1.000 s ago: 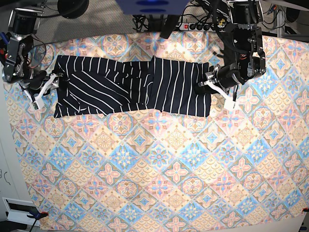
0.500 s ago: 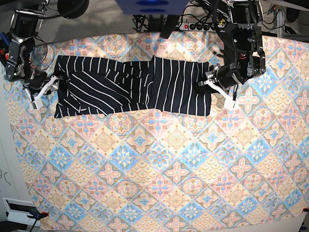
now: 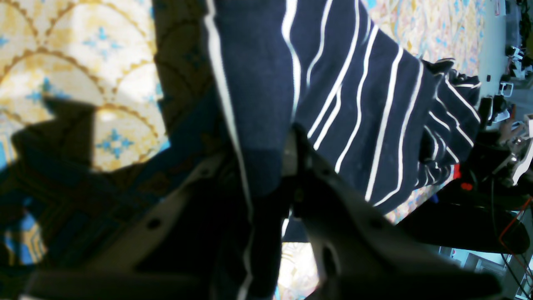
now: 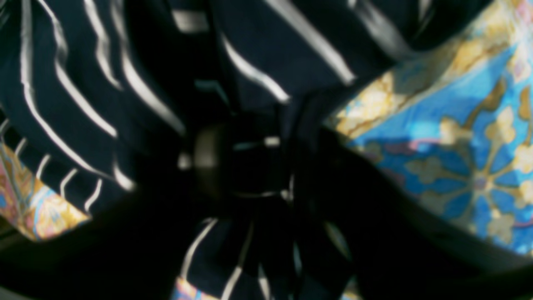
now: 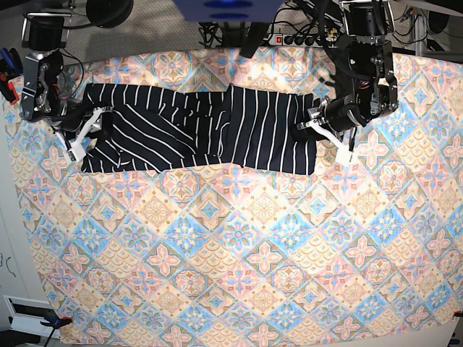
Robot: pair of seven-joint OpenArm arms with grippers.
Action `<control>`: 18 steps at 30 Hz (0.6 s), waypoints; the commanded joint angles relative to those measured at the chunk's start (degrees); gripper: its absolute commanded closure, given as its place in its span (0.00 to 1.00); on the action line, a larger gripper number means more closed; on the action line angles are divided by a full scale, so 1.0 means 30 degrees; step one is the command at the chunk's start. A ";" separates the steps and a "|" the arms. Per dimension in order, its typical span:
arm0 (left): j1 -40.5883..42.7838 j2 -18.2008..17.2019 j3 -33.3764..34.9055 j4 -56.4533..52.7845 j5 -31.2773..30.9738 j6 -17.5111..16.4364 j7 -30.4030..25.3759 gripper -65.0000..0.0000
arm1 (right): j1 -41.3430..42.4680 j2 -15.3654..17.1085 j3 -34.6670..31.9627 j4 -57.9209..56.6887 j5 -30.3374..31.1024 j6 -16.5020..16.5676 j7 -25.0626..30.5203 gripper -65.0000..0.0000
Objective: Fold the T-shirt properly
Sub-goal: 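Hold both shirt ends and tug them apart to smooth the strip, then lift the shirt end with the right gripper and fold it toward the left gripper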
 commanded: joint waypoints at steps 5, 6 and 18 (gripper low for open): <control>-0.0213 -0.0113 -0.0011 0.0267 -0.0420 -0.0158 -0.0207 1.00 | 0.0116 0.0379 0.0113 0.0181 0.0188 0.0121 0.0093 1.00; -0.0213 -0.0113 -0.0011 0.0267 -0.0420 -0.0158 -0.0207 1.00 | 0.0116 0.0379 0.0113 0.0181 0.0217 0.0121 0.0093 0.99; -0.0243 -0.0055 -0.0011 0.0267 -0.0420 -0.0158 -0.0470 1.00 | 0.0702 0.0350 0.1725 0.2555 0.0276 0.0121 -0.1577 0.99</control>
